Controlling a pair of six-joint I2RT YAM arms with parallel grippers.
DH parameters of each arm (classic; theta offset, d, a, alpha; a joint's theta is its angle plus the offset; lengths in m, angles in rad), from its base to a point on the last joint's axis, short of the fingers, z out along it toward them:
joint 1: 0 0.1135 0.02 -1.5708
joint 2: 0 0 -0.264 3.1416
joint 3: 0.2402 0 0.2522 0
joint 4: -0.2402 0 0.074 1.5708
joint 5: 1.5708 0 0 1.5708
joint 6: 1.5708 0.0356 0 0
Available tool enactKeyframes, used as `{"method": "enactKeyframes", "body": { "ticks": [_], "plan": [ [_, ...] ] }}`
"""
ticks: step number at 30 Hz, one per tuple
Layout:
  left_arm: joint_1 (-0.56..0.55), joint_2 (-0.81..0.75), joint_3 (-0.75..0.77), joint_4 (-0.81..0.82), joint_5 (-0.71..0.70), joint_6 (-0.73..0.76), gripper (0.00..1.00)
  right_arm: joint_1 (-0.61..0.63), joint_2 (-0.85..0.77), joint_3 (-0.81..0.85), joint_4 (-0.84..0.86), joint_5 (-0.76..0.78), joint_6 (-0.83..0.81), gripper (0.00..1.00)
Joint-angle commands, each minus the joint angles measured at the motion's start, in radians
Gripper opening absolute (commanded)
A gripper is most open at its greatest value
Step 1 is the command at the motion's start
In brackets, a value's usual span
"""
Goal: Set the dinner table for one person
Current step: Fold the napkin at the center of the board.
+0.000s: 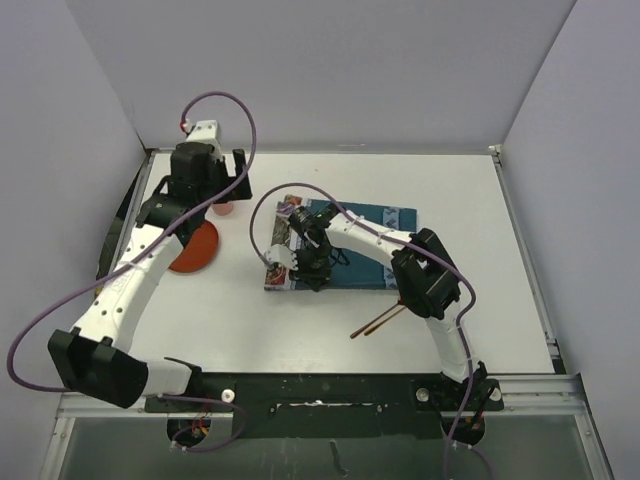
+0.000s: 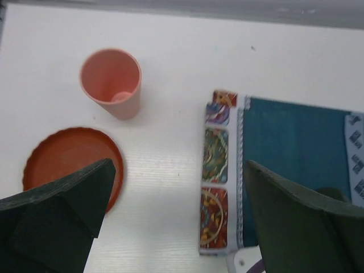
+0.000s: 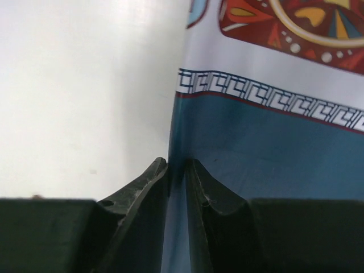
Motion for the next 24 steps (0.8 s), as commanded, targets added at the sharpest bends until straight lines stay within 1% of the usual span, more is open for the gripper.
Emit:
{"method": "enactKeyframes", "body": {
  "ticks": [1, 3, 4, 5, 7, 9, 11, 13, 15, 17, 21, 24],
  "plan": [
    [0.012, -0.109, 0.136, -0.016, -0.074, 0.078, 0.98, 0.032, -0.094, -0.033, -0.118, -0.163, -0.075, 0.20],
    [0.018, -0.109, 0.159, -0.031, -0.069, 0.077, 0.98, 0.043, -0.106, -0.054, -0.116, -0.153, -0.070, 0.22],
    [0.018, -0.106, 0.162, -0.035, -0.062, 0.075, 0.98, 0.042, -0.111, -0.066, -0.107, -0.145, -0.062, 0.26],
    [0.018, -0.102, 0.161, -0.036, -0.050, 0.070, 0.98, 0.039, -0.116, -0.078, -0.094, -0.127, -0.048, 0.38],
    [0.019, -0.088, 0.151, -0.038, -0.026, 0.055, 0.98, 0.031, -0.124, -0.099, -0.038, -0.070, 0.001, 0.52],
    [0.019, -0.068, 0.140, -0.046, 0.008, 0.033, 0.98, 0.015, -0.131, -0.103, 0.034, 0.014, 0.066, 0.56],
    [0.019, -0.052, 0.123, -0.046, 0.052, 0.005, 0.98, -0.020, -0.127, -0.069, 0.078, 0.070, 0.125, 0.61],
    [0.017, -0.039, 0.099, -0.044, 0.091, -0.020, 0.98, -0.072, -0.105, 0.031, 0.063, 0.093, 0.178, 0.62],
    [0.015, -0.036, 0.067, -0.039, 0.106, -0.038, 0.98, -0.129, -0.089, 0.112, 0.019, 0.072, 0.206, 0.62],
    [0.013, -0.047, 0.033, -0.029, 0.108, -0.045, 0.98, -0.156, -0.091, 0.134, -0.008, 0.062, 0.203, 0.61],
    [0.015, -0.047, 0.008, -0.040, 0.108, -0.038, 0.98, -0.145, -0.127, 0.016, 0.038, 0.083, 0.185, 0.61],
    [0.016, -0.010, 0.010, -0.074, 0.116, -0.048, 0.98, -0.143, -0.112, -0.048, 0.074, 0.086, 0.199, 0.59]
  ]
}}
